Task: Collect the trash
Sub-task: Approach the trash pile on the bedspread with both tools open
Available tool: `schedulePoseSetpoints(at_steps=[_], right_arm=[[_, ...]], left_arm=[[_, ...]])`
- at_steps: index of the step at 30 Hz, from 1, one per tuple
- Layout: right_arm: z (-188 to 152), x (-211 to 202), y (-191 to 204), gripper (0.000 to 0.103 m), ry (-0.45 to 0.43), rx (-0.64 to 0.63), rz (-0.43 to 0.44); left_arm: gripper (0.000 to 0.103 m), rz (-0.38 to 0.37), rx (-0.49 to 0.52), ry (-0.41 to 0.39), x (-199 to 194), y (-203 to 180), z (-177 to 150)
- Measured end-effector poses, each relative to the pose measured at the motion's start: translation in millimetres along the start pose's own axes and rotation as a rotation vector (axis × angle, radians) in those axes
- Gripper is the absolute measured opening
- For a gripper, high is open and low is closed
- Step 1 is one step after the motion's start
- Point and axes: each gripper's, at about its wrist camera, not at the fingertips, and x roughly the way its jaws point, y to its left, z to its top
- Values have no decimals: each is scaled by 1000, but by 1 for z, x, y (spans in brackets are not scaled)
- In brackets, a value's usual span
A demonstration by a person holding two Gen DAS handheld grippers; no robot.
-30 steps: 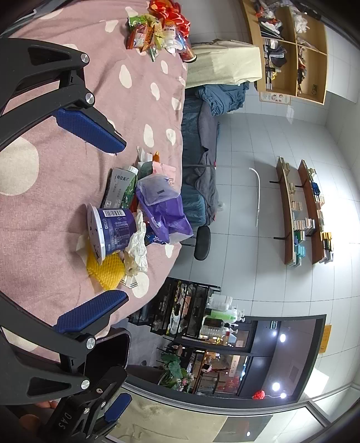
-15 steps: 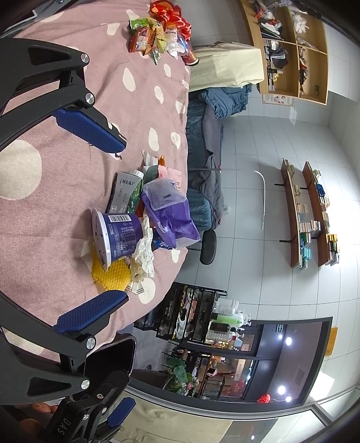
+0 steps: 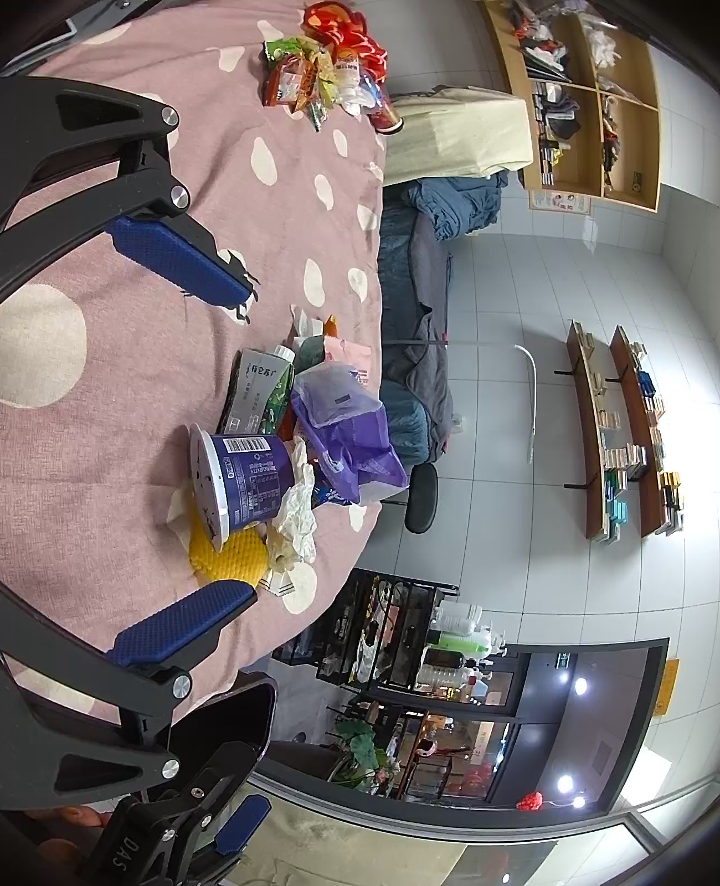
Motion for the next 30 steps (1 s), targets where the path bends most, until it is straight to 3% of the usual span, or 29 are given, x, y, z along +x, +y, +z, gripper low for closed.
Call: schedulePoseSetpoints(at_steps=[30], right_arm=[[-2,2,1,98,8,6,3]], left_arm=[[98,-1,1,19,5,2,-3]])
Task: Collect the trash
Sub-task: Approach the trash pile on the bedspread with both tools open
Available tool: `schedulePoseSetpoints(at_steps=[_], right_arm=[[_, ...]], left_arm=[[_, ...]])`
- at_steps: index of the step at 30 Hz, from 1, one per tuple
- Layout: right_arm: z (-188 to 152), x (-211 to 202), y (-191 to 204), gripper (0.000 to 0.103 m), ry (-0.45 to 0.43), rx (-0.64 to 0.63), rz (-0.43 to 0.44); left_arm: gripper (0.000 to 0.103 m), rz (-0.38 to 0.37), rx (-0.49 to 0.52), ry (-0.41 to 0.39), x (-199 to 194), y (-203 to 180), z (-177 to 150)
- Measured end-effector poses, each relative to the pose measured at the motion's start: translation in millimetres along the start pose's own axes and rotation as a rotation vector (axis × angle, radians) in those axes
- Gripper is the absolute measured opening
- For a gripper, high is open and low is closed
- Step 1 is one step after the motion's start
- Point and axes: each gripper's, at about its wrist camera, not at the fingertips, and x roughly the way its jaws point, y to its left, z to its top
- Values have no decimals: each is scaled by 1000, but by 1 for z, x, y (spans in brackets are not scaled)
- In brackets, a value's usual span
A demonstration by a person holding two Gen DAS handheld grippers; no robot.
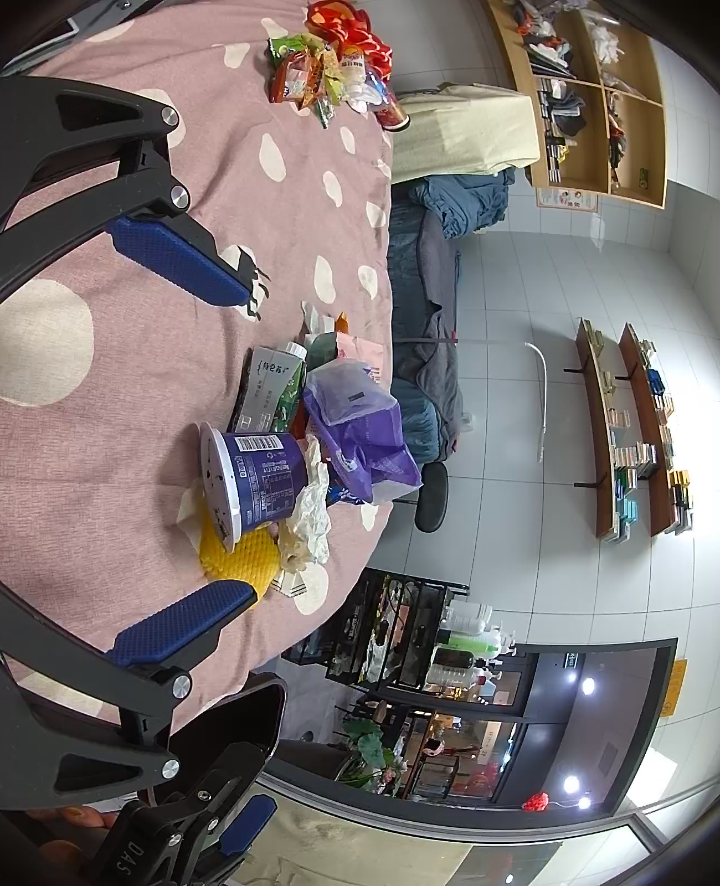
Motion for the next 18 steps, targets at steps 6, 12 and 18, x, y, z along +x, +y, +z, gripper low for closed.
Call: schedulePoseSetpoints(at_steps=[6,12,18], right_arm=[[-1,-1,0,98,4,3,5],[-2,0,-1,98,13,8,11],[-3,2,2,98,24,2,20]], left_arm=[[98,5,4,4,0,-2,-2],[98,10,8,18,1,-3,-7],[98,15,7,33,3,-3,-6]])
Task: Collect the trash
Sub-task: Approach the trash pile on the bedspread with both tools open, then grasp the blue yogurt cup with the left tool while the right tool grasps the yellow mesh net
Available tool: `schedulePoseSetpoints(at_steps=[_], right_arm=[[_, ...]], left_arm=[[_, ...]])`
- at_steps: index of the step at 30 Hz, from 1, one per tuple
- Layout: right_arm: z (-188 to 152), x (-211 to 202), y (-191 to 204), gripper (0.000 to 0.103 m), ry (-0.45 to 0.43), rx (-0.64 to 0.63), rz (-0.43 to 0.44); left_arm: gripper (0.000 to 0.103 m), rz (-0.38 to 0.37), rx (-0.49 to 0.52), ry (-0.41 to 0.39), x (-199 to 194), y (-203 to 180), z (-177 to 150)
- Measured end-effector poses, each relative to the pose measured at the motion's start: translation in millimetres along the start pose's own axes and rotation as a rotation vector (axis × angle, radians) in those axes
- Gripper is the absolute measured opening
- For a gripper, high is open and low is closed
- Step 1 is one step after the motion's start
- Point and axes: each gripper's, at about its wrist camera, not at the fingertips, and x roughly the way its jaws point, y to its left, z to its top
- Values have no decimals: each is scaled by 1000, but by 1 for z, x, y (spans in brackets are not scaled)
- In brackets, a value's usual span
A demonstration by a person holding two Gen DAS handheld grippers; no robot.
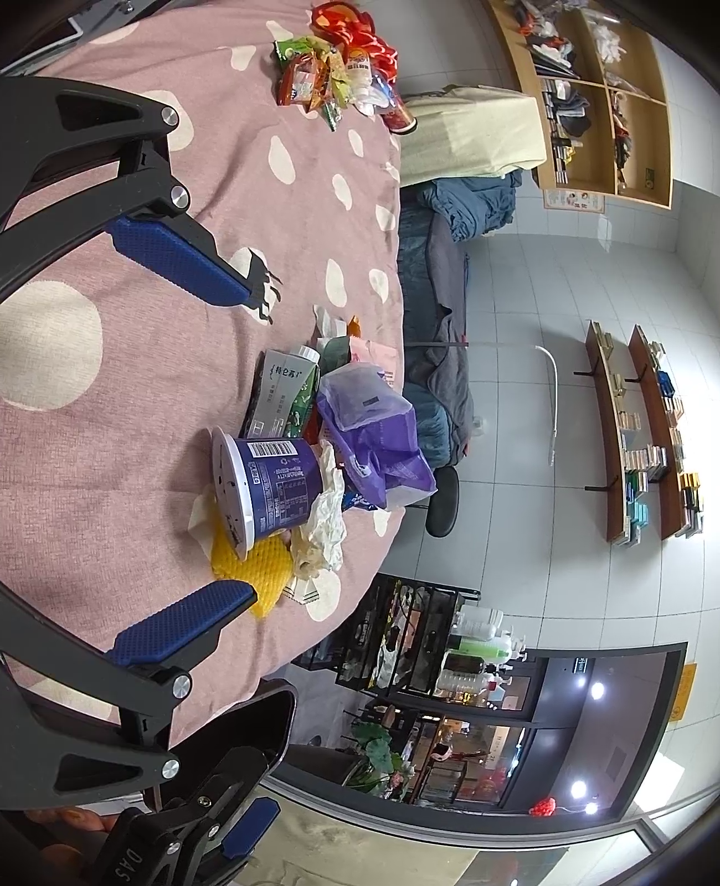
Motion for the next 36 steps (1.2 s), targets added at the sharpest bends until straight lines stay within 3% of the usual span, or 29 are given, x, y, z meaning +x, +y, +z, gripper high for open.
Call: schedulePoseSetpoints(at_steps=[11,21,25,29,31,33,36], right_arm=[[0,10,2,98,37,-4,16],[9,62,22,98,157,-75,121],[16,79,25,98,189,-68,158],[19,85,21,98,190,-51,146],[18,86,18,98,196,-43,138],[18,87,15,98,204,-36,132],[18,89,13,98,205,-39,122]], left_arm=[[98,0,8,31,7,1,-2],[98,-15,13,177,36,24,-6],[98,-69,19,233,49,26,-8],[98,-90,106,283,66,13,-10],[93,-89,148,337,79,6,-10],[82,-91,176,373,90,2,-8],[81,-79,194,414,106,1,-3]])
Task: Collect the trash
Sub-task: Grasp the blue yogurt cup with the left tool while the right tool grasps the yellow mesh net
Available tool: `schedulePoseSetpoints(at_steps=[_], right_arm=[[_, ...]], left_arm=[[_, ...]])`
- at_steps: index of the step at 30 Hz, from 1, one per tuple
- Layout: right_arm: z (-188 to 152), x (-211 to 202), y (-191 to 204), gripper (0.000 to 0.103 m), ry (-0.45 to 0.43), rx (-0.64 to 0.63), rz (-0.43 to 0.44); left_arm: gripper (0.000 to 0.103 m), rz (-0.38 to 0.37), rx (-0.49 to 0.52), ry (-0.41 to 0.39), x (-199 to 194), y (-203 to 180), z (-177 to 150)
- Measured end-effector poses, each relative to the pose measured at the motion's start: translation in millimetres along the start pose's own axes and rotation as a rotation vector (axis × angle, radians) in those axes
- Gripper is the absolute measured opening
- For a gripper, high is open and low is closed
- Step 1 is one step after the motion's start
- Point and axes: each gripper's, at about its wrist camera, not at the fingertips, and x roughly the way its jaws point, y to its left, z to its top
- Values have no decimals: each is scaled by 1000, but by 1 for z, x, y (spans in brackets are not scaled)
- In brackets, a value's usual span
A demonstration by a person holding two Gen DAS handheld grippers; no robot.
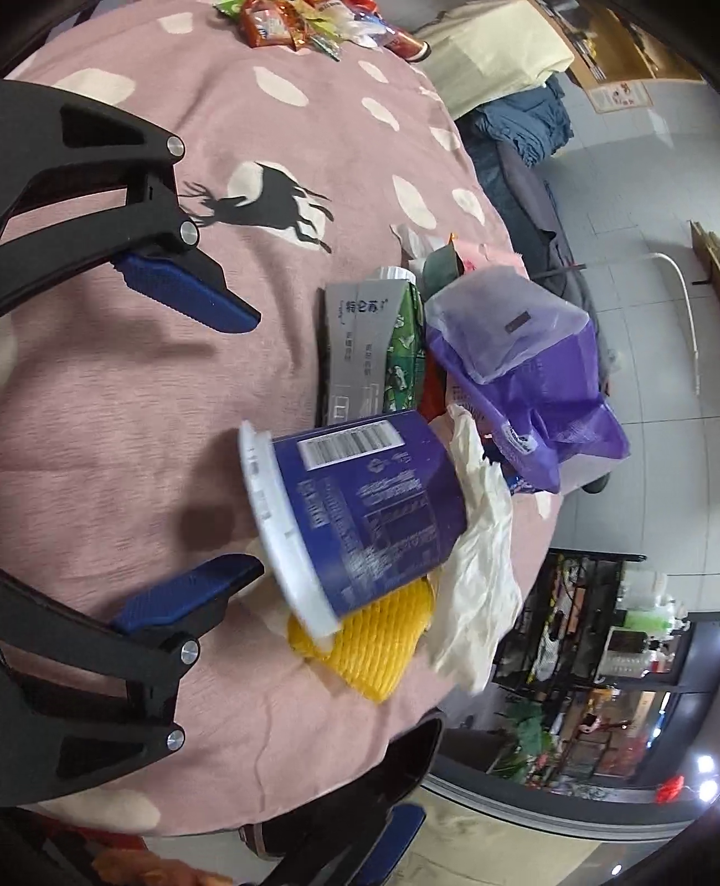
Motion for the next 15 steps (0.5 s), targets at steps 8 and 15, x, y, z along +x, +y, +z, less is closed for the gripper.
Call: schedulePoseSetpoints(at_steps=[8,15], right_arm=[[0,25,-15,98,96,39,-8],[2,67,-26,71,255,127,81]], left_arm=[[52,-15,-4,-9,7,6,13],[19,-60,-35,-65,-2,13,8]])
